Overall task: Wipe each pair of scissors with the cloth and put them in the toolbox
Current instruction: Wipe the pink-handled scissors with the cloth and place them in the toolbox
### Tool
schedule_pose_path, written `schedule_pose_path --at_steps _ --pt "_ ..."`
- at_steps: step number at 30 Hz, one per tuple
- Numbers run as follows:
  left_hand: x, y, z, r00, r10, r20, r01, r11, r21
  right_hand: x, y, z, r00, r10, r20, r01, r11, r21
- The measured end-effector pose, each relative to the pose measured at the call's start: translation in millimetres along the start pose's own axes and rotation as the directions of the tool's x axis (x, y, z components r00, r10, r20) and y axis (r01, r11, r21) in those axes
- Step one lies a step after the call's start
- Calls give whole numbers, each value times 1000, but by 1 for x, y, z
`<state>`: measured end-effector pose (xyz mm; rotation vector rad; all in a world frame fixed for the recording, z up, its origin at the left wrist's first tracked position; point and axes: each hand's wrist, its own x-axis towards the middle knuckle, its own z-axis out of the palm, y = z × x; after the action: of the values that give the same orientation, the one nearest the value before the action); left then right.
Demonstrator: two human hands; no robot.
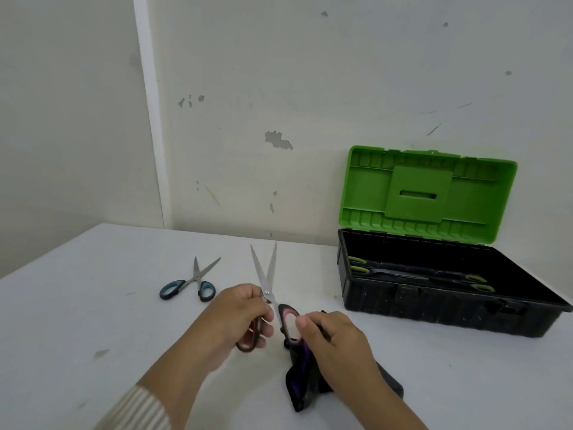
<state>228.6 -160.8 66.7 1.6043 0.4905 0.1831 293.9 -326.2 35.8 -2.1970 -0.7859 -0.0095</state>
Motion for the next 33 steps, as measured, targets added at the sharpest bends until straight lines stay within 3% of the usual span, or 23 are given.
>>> schedule_pose_path --at_steps 4,11,15,18,21,23,25,28,33 --pt "-24 -12 3 993 -32 112 62 960 -273 -4 -6 2 998 -55 -21 56 997 47" --pt "-27 -13 -5 998 -56 37 56 998 -14 -5 -5 -10 1000 -17 20 15 992 125" --pt "-26 -15 -10 992 -86 96 85 996 18 3 6 -26 988 96 -117 -63 964 259" --pt "-23 -20 -3 986 -102 131 87 989 119 3 0 -32 961 72 -266 30 933 360" --pt "-21 -26 11 988 -92 126 80 992 100 -4 -23 -11 967 -172 -187 191 978 87" --pt "-22 -29 18 992 -64 109 55 995 86 -7 -27 5 939 -321 -119 302 941 -152" --pt "-22 -30 20 994 -25 103 15 995 97 2 -16 5 914 -367 -175 305 904 -300" --pt "-22 -30 23 993 20 112 -31 995 96 4 -7 3 958 -194 -211 170 977 -125" --pt "-21 -32 22 993 37 109 -49 993 108 2 -9 7 960 -169 -222 164 986 -38"
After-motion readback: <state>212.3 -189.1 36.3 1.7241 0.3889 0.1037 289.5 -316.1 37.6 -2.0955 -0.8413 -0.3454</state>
